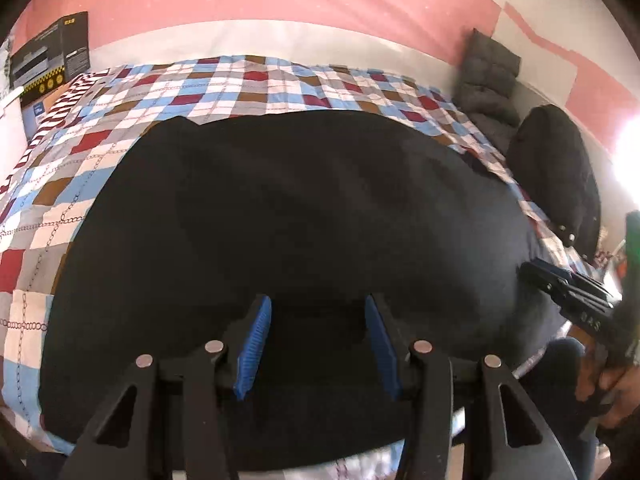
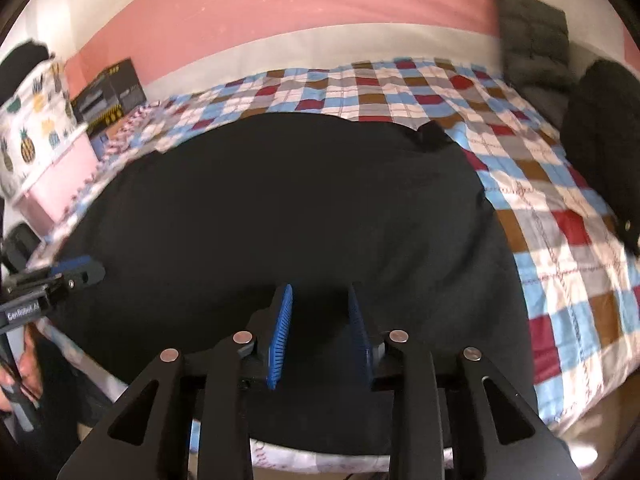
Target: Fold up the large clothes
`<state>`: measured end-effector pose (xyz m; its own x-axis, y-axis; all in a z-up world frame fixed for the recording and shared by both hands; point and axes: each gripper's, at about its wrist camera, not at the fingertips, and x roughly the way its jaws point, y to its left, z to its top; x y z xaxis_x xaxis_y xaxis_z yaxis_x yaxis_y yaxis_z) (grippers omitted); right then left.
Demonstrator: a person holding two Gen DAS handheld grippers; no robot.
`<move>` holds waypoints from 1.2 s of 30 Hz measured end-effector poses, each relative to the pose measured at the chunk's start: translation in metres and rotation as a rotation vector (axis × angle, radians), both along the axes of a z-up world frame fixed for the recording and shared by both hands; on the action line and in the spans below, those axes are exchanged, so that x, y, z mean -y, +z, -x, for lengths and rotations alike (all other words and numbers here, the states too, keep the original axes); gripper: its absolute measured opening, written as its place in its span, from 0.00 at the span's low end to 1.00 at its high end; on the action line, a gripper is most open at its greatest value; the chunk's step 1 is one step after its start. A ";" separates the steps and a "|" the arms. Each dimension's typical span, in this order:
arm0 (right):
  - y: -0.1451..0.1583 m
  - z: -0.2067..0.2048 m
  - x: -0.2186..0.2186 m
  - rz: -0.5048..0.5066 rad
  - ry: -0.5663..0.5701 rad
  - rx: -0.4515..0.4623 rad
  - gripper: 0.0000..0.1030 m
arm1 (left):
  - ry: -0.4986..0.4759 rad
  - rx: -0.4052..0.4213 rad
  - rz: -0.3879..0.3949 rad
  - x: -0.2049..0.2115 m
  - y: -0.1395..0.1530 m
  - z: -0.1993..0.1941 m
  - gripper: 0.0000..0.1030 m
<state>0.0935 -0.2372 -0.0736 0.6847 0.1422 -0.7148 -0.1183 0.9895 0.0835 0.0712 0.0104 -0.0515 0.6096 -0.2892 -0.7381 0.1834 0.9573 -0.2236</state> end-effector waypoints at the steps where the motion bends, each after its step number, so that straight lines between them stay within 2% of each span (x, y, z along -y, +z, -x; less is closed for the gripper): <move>1: -0.006 -0.004 0.003 0.004 -0.013 -0.005 0.29 | 0.008 0.000 0.011 -0.002 -0.003 -0.003 0.53; 8: -0.014 -0.004 0.035 0.013 -0.094 -0.013 0.29 | 0.052 -0.003 -0.002 -0.020 -0.007 -0.009 0.53; 13: -0.014 0.000 0.073 -0.029 -0.203 -0.038 0.28 | 0.165 -0.018 -0.002 -0.064 -0.008 -0.006 0.51; 18: -0.004 0.003 0.083 -0.030 -0.249 -0.064 0.27 | 0.260 -0.031 0.001 -0.103 -0.003 0.004 0.48; 21: 0.006 0.010 0.078 -0.058 -0.234 -0.041 0.27 | 0.277 -0.022 0.002 -0.112 0.000 0.014 0.48; 26: -0.015 0.003 0.084 -0.101 -0.253 -0.123 0.27 | 0.276 -0.058 -0.032 -0.113 -0.018 0.015 0.48; 36: 0.028 0.018 0.076 -0.113 -0.213 -0.059 0.27 | 0.286 -0.017 0.022 -0.119 0.017 0.028 0.48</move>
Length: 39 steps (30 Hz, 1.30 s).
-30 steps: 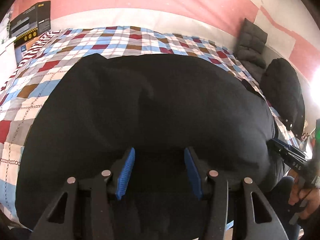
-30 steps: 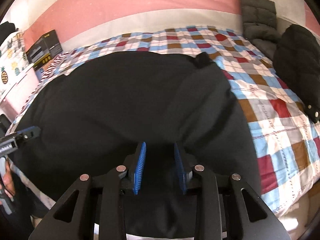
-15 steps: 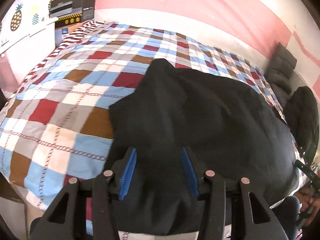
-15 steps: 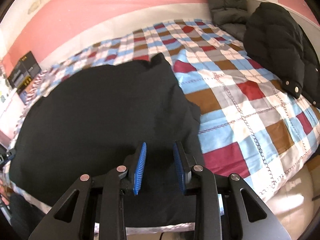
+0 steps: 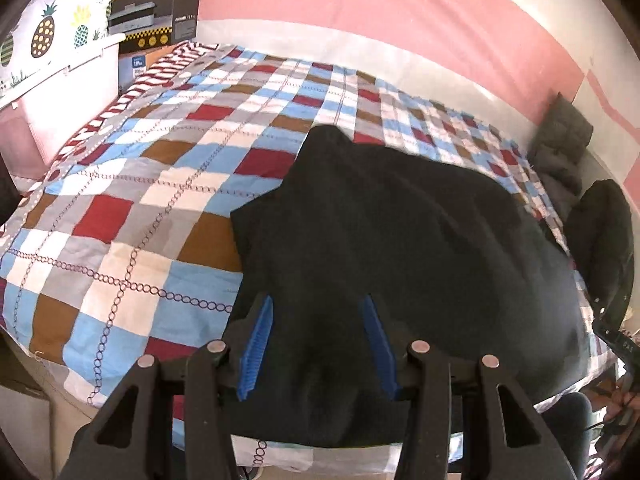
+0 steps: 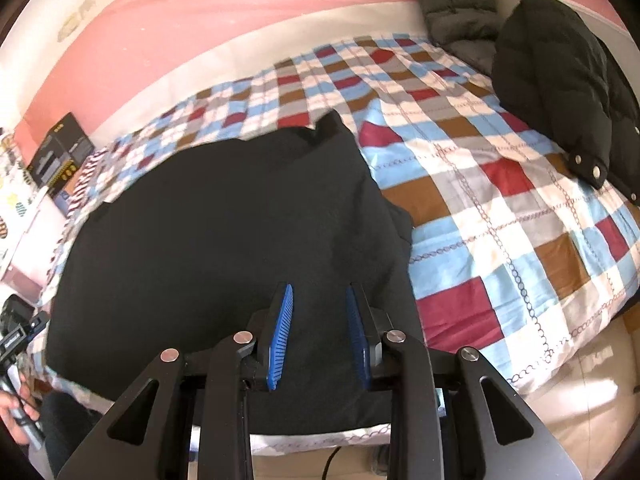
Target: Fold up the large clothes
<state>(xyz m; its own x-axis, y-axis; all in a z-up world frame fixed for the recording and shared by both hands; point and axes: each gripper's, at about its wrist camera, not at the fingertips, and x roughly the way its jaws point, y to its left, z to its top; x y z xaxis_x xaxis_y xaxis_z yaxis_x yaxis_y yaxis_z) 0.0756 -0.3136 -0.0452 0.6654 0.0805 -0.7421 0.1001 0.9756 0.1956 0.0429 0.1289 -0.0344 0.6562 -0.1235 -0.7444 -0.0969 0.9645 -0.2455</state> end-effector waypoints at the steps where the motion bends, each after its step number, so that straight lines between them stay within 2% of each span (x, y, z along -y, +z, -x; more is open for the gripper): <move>1: 0.005 0.002 -0.004 0.011 0.015 0.013 0.27 | -0.005 0.008 -0.001 0.000 0.004 0.001 0.48; 7: 0.024 0.004 -0.024 0.050 0.101 0.065 0.31 | -0.044 0.036 -0.039 0.015 0.023 0.003 0.49; 9: 0.020 0.000 -0.024 0.042 0.099 0.055 0.46 | -0.044 0.031 -0.041 0.016 0.022 -0.001 0.50; 12: 0.013 -0.006 -0.015 0.016 0.082 0.031 0.55 | -0.029 0.000 -0.061 0.013 0.018 -0.011 0.52; 14: 0.009 -0.008 -0.008 0.018 0.071 0.009 0.57 | -0.017 -0.019 -0.082 0.010 0.016 -0.016 0.53; 21: 0.007 -0.019 0.001 0.017 0.088 0.000 0.57 | -0.034 0.001 -0.117 0.021 0.024 -0.027 0.55; 29: 0.005 -0.079 -0.017 -0.008 0.166 0.022 0.57 | -0.106 0.011 -0.160 0.053 0.021 -0.070 0.55; 34: -0.022 -0.121 0.001 -0.041 0.107 -0.040 0.57 | -0.115 0.000 -0.195 0.055 0.003 -0.104 0.55; 36: -0.040 -0.129 0.014 -0.036 0.069 -0.065 0.56 | -0.092 -0.043 -0.196 0.045 -0.017 -0.121 0.55; 39: -0.054 -0.129 0.028 -0.054 0.029 -0.068 0.56 | -0.092 -0.043 -0.156 0.033 -0.038 -0.131 0.57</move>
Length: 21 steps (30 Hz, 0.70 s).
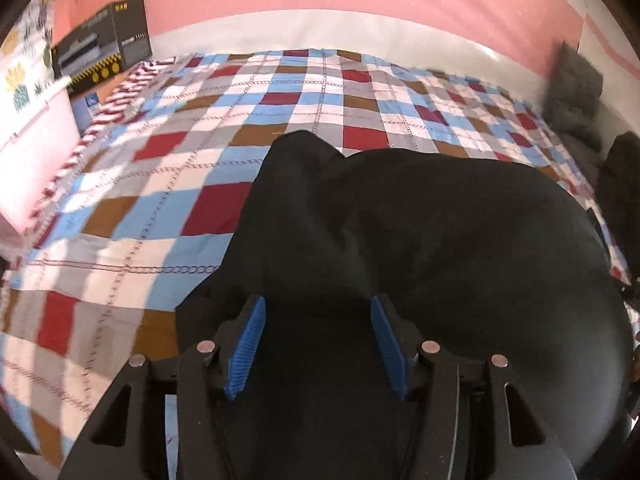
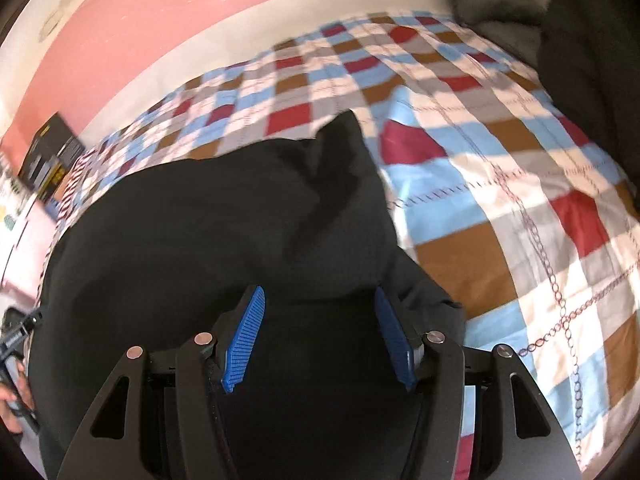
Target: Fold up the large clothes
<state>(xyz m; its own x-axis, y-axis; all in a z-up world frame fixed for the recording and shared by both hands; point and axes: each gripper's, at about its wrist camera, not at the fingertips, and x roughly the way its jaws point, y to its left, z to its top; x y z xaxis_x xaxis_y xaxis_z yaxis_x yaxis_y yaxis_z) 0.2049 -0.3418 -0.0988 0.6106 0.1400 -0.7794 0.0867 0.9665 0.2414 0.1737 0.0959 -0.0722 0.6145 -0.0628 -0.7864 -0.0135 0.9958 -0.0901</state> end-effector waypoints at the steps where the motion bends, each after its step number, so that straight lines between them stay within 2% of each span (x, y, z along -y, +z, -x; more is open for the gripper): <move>1: 0.000 0.000 0.001 0.006 -0.007 0.001 0.56 | -0.002 0.006 0.008 -0.001 -0.002 -0.001 0.58; 3: -0.003 -0.001 0.003 0.033 -0.020 -0.001 0.56 | -0.004 0.017 0.011 -0.001 -0.005 -0.002 0.59; 7: -0.009 -0.005 0.017 -0.024 -0.061 -0.025 0.56 | -0.001 0.026 0.036 -0.004 -0.009 -0.001 0.60; 10: -0.001 -0.005 0.021 -0.020 -0.061 -0.039 0.56 | 0.009 0.007 0.051 -0.010 0.001 0.000 0.59; 12: 0.009 0.004 0.026 -0.034 -0.051 -0.029 0.57 | 0.022 0.023 0.070 -0.021 0.015 0.008 0.59; 15: 0.007 0.020 0.044 -0.115 -0.043 -0.052 0.61 | 0.066 0.028 0.115 -0.048 0.022 0.019 0.60; 17: -0.003 0.027 0.057 -0.194 -0.043 -0.086 0.74 | 0.101 -0.010 0.147 -0.068 0.013 0.020 0.61; 18: -0.008 0.030 0.062 -0.230 -0.042 -0.103 0.75 | 0.123 -0.041 0.165 -0.077 0.005 0.019 0.62; 19: -0.015 0.031 0.068 -0.283 -0.039 -0.118 0.75 | 0.135 -0.068 0.196 -0.084 -0.002 0.018 0.66; 21: -0.023 0.032 0.072 -0.364 -0.041 -0.134 0.75 | 0.153 -0.104 0.310 -0.097 -0.018 0.018 0.73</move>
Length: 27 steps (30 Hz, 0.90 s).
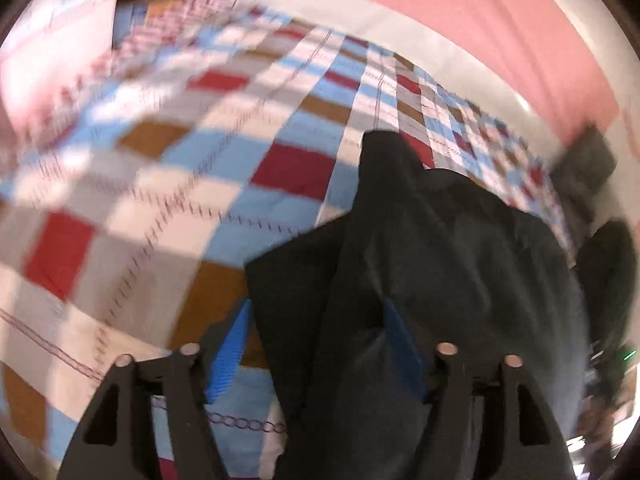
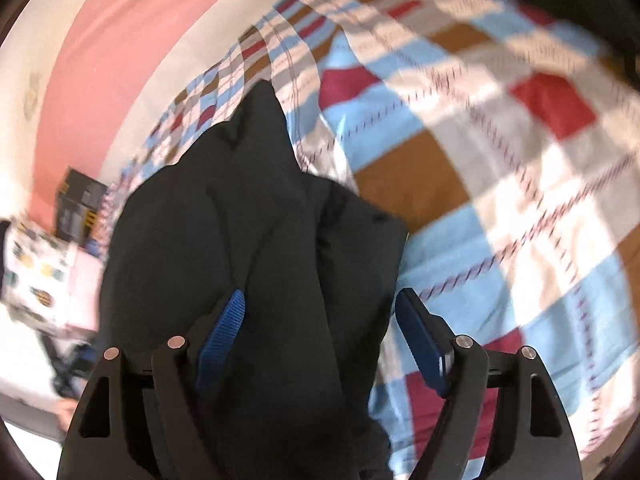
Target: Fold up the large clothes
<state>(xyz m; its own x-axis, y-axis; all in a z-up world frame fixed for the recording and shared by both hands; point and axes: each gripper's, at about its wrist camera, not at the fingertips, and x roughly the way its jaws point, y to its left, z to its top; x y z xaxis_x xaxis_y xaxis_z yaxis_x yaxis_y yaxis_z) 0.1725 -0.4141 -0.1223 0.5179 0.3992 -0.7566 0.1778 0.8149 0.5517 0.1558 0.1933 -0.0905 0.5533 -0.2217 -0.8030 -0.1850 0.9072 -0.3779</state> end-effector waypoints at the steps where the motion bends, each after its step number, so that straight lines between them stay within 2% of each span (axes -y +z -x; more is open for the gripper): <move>1: -0.005 -0.001 0.001 -0.039 0.002 -0.009 0.75 | 0.011 -0.014 0.029 -0.003 -0.005 0.000 0.76; 3: -0.011 -0.006 0.003 -0.080 0.011 -0.023 0.78 | 0.005 -0.029 0.086 -0.006 -0.012 -0.003 0.78; 5: -0.018 -0.010 0.006 -0.127 0.023 -0.035 0.80 | -0.018 -0.056 0.176 -0.008 -0.021 -0.010 0.79; 7: -0.026 -0.015 0.009 -0.187 0.036 -0.047 0.81 | -0.029 -0.085 0.241 -0.010 -0.030 -0.016 0.85; 12: -0.037 -0.023 0.011 -0.246 0.053 -0.048 0.86 | -0.051 -0.115 0.317 -0.010 -0.045 -0.029 0.95; 16: -0.034 -0.023 0.004 -0.252 0.112 -0.047 0.85 | -0.064 -0.109 0.309 -0.005 -0.045 -0.030 0.96; 19: -0.032 -0.018 -0.004 -0.224 0.166 -0.044 0.84 | -0.126 -0.109 0.291 0.003 -0.045 -0.021 0.97; 23: -0.036 -0.023 -0.008 -0.225 0.179 -0.046 0.84 | -0.139 -0.089 0.273 0.005 -0.045 -0.017 0.96; 27: -0.037 -0.029 -0.009 -0.219 0.193 -0.055 0.84 | -0.148 -0.095 0.210 0.012 -0.042 -0.023 0.97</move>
<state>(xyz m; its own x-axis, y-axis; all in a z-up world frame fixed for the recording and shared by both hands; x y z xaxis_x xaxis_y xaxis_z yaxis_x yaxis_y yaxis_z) 0.2018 -0.4050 -0.1595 0.3773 0.6435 -0.6660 0.0652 0.6989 0.7122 0.1785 0.1816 -0.1321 0.4266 -0.4618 -0.7777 -0.0998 0.8306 -0.5479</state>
